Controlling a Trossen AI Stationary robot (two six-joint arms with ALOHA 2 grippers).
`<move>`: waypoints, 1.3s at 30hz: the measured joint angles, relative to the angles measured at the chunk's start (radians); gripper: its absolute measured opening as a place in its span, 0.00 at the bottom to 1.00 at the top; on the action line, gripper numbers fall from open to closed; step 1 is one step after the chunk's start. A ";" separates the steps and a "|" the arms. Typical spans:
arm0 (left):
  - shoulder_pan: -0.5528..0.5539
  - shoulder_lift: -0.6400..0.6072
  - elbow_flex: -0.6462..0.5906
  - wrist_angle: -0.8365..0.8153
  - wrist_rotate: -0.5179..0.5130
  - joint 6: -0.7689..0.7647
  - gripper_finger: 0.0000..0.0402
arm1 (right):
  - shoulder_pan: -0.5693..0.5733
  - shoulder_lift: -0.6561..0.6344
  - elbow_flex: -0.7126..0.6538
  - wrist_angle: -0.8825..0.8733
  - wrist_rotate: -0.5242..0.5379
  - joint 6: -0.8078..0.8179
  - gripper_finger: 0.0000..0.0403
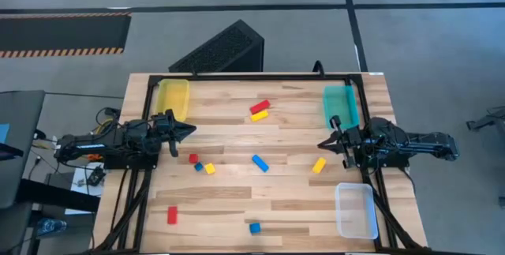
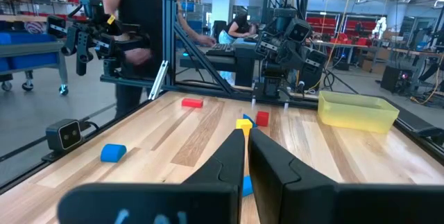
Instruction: Sort & place blocks by color
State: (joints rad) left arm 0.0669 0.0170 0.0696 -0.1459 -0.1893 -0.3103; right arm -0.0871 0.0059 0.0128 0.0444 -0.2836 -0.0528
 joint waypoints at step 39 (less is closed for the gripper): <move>0.000 0.005 -0.006 0.043 -0.165 0.180 0.00 | 0.000 0.000 0.000 0.000 0.000 0.000 0.11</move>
State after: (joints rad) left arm 0.0673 0.0219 0.0631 -0.1024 -0.3547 -0.1301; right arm -0.0872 0.0063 0.0128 0.0444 -0.2836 -0.0528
